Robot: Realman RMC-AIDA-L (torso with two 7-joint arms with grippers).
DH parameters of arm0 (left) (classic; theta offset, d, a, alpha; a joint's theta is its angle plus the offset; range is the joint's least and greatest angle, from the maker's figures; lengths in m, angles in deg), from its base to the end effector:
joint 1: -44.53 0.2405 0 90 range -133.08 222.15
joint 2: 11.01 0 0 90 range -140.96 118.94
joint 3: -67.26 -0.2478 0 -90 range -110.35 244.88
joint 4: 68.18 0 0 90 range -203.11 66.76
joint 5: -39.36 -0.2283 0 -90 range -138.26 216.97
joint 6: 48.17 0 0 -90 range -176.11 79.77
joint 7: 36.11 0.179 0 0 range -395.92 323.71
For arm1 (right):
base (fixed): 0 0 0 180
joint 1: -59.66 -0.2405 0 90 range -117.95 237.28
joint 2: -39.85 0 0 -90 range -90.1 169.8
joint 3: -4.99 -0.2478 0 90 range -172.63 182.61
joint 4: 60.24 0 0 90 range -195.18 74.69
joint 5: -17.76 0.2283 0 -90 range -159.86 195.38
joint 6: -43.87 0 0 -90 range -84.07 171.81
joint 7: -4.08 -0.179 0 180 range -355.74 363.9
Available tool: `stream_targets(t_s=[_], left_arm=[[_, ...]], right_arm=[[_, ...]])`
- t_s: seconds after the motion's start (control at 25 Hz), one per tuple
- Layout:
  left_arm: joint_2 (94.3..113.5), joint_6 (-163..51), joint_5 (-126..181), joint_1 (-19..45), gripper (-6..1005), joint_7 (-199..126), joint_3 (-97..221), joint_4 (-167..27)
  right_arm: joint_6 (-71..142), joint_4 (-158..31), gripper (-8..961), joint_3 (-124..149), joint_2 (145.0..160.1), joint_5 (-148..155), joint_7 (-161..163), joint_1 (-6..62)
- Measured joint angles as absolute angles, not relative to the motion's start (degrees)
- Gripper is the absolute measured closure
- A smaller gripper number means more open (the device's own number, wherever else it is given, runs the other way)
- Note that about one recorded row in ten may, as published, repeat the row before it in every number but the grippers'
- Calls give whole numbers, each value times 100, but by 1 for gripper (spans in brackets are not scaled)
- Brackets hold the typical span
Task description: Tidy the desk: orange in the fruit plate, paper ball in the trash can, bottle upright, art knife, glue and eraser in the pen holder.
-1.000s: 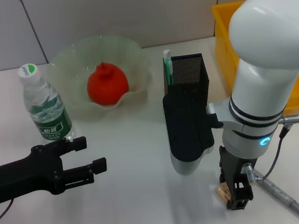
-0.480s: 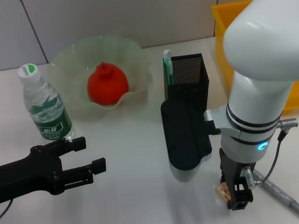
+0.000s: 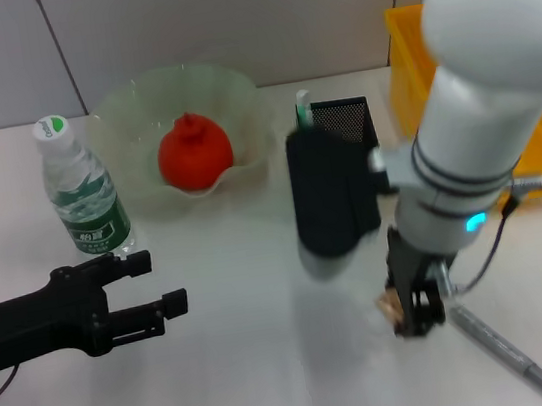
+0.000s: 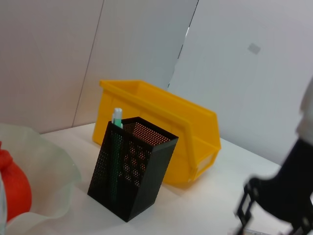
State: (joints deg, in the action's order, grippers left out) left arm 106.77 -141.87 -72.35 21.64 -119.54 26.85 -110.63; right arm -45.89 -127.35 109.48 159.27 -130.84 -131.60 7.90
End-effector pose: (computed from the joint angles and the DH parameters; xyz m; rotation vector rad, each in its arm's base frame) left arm -0.2806 0.3243 0.0002 -2.6746 -0.7528 -0.7252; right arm 0.1216 0.3537 -0.1058 -2.8444 0.0166 -1.0499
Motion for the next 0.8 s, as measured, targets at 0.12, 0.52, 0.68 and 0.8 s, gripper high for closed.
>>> stream_targets(t_s=[0.12, 0.52, 0.68, 0.8], left_arm=[[10678, -14186, -7235, 2170, 139, -11938, 2698, -11063], [10673, -14185, -7235, 2192, 139, -11895, 2708, -11061], [10678, -14181, -7236, 2194, 139, -11876, 2720, -11055], [10701, -14147, -7258, 2184, 139, -11864, 2739, -11047]], right_arm=[[-4791, -13285, 488, 10404, 15924, -13257, -13157, 890], [-4516, -14564, 491, 9162, 15903, -13981, -13083, 1215], [-3711, -14237, 492, 9195, 15917, -14132, -13062, 1315], [-3417, -14066, 492, 9181, 15918, -14130, -13059, 1319]])
